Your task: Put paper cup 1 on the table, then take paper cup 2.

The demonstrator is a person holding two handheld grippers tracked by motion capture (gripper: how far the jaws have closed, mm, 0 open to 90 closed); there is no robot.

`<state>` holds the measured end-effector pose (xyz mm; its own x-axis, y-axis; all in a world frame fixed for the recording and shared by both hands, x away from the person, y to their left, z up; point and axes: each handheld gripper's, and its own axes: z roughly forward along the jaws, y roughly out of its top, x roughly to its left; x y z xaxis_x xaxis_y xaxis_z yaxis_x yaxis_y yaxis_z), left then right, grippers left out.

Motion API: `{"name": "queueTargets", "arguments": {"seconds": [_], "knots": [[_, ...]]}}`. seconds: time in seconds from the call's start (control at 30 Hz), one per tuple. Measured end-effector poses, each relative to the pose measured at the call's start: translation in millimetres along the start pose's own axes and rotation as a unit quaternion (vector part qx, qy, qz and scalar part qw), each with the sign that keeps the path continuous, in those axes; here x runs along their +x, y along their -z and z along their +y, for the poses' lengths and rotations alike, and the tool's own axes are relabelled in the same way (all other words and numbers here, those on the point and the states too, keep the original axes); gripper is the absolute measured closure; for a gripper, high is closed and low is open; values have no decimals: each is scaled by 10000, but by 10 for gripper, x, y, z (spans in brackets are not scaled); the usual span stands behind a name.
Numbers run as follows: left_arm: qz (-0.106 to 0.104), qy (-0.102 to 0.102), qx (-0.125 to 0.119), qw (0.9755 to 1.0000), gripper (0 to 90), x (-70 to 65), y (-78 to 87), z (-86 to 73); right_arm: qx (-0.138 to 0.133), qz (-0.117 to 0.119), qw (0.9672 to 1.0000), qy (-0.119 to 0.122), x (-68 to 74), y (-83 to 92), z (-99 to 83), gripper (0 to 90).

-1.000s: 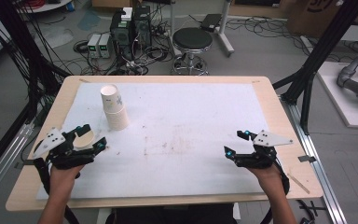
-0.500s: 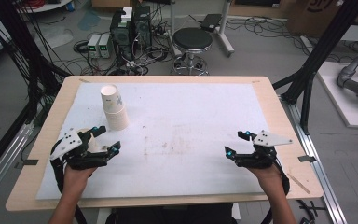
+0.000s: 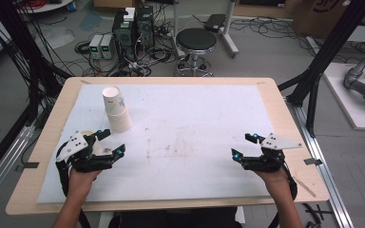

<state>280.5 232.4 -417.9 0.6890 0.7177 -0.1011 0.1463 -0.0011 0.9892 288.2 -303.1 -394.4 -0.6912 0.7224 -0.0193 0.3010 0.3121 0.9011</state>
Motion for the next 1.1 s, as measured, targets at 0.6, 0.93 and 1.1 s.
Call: {"name": "queueTargets", "arguments": {"seconds": [0.6,0.93,1.1], "knots": [[-4,11,126,9999,158,14,-33,-27,-6,-13,10000,33,-5,3,-2,211],[25,8,155,9999,160,-10,-40,15,24,-5,10000,50,-25,0,-3,211],[167,-24,231,9996,168,2,-57,96,-29,38,10000,72,-17,-14,22,212]]}}
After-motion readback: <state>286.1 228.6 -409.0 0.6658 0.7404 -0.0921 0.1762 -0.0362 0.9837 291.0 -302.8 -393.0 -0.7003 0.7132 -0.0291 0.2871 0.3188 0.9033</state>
